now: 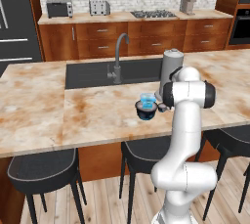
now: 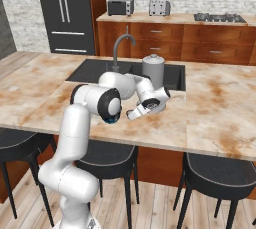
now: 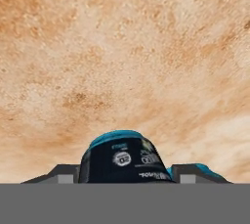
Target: Stack the yogurt containers by placing the smaller containers on top of the larger containers.
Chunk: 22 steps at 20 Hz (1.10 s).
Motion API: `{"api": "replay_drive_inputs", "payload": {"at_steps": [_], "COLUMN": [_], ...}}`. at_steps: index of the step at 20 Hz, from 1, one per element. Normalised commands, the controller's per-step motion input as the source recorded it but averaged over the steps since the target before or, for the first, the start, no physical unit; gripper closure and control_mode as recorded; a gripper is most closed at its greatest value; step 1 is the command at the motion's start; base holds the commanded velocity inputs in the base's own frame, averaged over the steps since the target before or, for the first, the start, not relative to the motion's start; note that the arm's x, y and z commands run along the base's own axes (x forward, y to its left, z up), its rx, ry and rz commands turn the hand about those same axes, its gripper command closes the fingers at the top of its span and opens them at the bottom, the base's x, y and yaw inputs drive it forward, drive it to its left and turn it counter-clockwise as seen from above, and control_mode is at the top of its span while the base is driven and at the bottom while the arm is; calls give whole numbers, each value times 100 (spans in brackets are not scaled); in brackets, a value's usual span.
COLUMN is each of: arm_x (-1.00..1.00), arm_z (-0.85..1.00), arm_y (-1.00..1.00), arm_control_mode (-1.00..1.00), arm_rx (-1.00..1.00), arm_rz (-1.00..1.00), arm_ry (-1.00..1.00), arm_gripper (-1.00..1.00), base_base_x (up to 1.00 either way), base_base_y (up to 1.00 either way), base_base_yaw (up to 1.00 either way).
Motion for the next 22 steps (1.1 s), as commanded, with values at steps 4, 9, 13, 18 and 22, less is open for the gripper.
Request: {"api": "replay_drive_inputs", "payload": {"at_steps": [4, 9, 13, 18, 22], "arm_x": [-6, -7, -11, -16, -21], "arm_z": [8, 14, 18, 19, 17], "arm_y": [0, 0, 0, 0, 0], "arm_control_mode": [-100, -100, -100, -100, -100], "arm_rx": [0, 0, 0, 0, 0], "arm_rz": [0, 0, 0, 0, 0], "arm_ry": [-5, -4, -6, -6, -7], "arm_gripper": [100, 100, 100, 100, 100], "base_base_x": [0, 0, 0, 0, 0], "base_base_y": [0, 0, 0, 0, 0], "base_base_yaw": [0, 0, 0, 0, 0]}}
